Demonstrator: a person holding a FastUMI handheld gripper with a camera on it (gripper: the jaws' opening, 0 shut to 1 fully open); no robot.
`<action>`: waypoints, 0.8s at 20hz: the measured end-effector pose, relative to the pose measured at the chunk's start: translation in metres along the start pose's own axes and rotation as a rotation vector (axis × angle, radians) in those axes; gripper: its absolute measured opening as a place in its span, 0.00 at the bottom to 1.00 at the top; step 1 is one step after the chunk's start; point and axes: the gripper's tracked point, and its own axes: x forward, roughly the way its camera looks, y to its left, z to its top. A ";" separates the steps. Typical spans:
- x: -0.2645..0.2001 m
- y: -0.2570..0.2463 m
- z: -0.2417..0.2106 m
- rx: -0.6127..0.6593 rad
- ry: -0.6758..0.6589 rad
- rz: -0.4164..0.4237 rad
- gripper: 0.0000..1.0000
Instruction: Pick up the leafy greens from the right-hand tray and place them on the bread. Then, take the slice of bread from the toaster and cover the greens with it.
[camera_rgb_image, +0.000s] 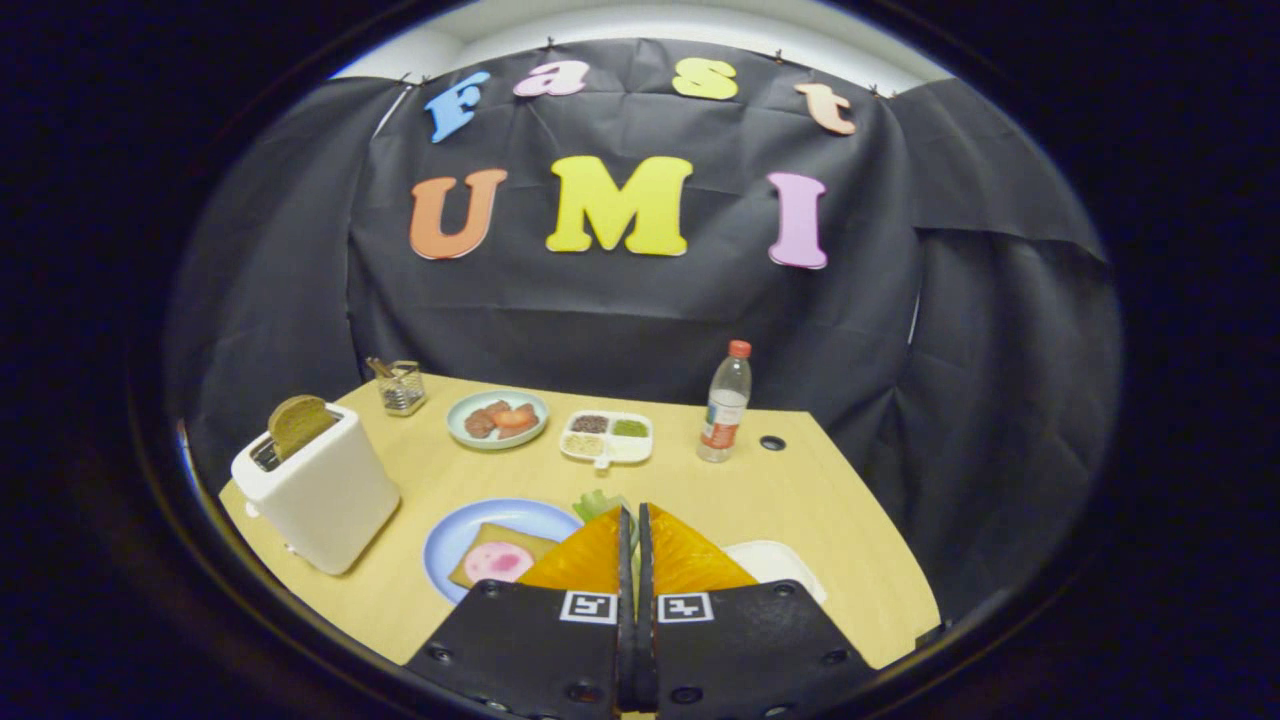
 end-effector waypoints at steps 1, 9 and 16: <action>0.001 0.015 -0.003 -0.020 0.007 0.018 0.00; 0.012 0.142 -0.021 0.026 0.090 0.277 0.00; 0.074 0.121 -0.061 0.060 0.195 0.213 0.00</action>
